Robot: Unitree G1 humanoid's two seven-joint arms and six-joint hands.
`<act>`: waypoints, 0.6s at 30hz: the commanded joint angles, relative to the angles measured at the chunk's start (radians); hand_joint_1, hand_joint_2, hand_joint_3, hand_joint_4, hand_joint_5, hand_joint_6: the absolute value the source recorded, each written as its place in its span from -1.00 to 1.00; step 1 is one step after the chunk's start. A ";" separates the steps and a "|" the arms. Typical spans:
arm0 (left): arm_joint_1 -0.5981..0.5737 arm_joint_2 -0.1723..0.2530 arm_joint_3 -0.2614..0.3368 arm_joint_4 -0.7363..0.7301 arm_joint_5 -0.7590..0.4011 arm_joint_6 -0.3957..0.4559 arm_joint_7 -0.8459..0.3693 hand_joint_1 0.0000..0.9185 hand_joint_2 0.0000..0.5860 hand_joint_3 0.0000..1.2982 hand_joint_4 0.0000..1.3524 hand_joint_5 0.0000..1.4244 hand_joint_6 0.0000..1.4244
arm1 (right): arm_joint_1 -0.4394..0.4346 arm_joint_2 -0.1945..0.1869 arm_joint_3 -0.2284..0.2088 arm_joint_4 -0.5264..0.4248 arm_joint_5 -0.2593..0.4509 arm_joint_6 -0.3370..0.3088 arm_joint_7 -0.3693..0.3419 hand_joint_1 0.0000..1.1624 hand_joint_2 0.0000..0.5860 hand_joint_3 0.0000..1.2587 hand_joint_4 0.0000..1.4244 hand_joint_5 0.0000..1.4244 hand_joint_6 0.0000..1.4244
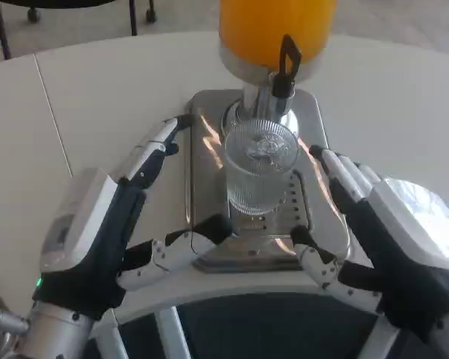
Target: Grasp the cup under the faucet to collect the drink, then remove the cup.
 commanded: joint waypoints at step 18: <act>0.212 0.178 0.142 -0.071 0.103 -0.228 -0.085 -0.93 -0.61 -0.91 -1.00 -0.90 -0.77 | -0.089 -0.003 0.002 -0.049 0.091 -0.020 -0.127 -0.27 0.79 -0.99 -1.00 -1.00 -1.00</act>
